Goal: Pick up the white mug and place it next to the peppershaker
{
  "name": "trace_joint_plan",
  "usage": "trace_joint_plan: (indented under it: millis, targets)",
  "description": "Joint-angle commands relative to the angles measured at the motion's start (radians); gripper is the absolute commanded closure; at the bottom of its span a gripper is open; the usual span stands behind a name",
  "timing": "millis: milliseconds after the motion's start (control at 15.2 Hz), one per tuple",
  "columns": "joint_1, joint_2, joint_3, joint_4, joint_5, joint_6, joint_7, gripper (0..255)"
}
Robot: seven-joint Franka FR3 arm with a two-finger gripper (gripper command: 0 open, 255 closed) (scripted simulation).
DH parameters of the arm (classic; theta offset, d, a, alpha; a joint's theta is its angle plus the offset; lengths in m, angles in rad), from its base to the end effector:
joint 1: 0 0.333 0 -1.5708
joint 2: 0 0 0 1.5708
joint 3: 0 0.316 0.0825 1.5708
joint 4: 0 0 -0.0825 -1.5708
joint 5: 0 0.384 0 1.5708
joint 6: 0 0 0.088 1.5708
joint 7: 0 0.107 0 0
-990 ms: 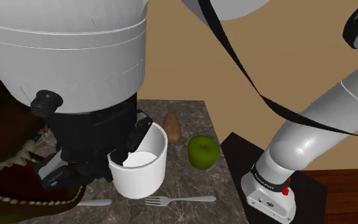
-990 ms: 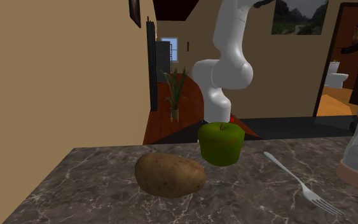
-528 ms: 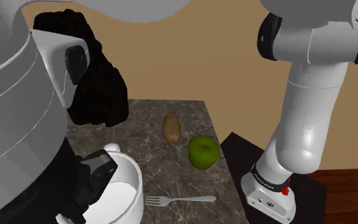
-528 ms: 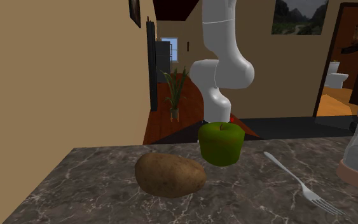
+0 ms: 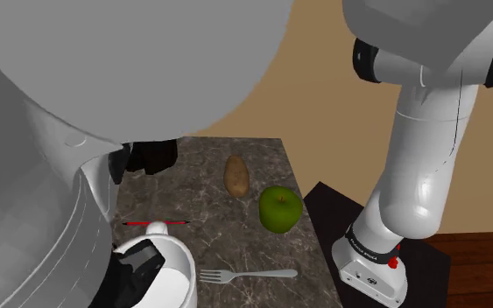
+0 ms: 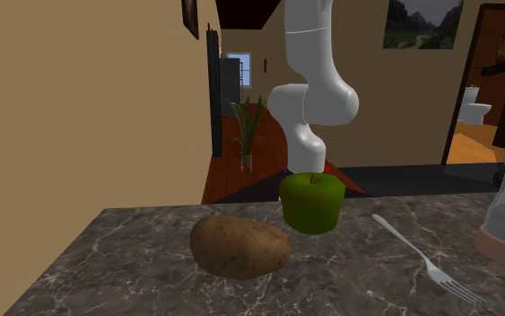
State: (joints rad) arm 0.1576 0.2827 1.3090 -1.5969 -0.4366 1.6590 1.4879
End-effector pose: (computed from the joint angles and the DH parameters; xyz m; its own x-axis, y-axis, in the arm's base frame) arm 0.1745 0.5677 0.5657 0.9871 0.0126 0.1596 0.0089 -0.9997 0.0236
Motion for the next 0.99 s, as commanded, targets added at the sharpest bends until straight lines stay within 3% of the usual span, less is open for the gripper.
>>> trace_joint_plan:
  millis: [0, 924]
  targets:
    - [-0.006, 0.001, 0.000, -0.029, -0.003, 0.029, 0.007, 255]
    - [-0.017, 0.028, -0.023, -0.200, -0.044, 0.198, 0.059, 255]
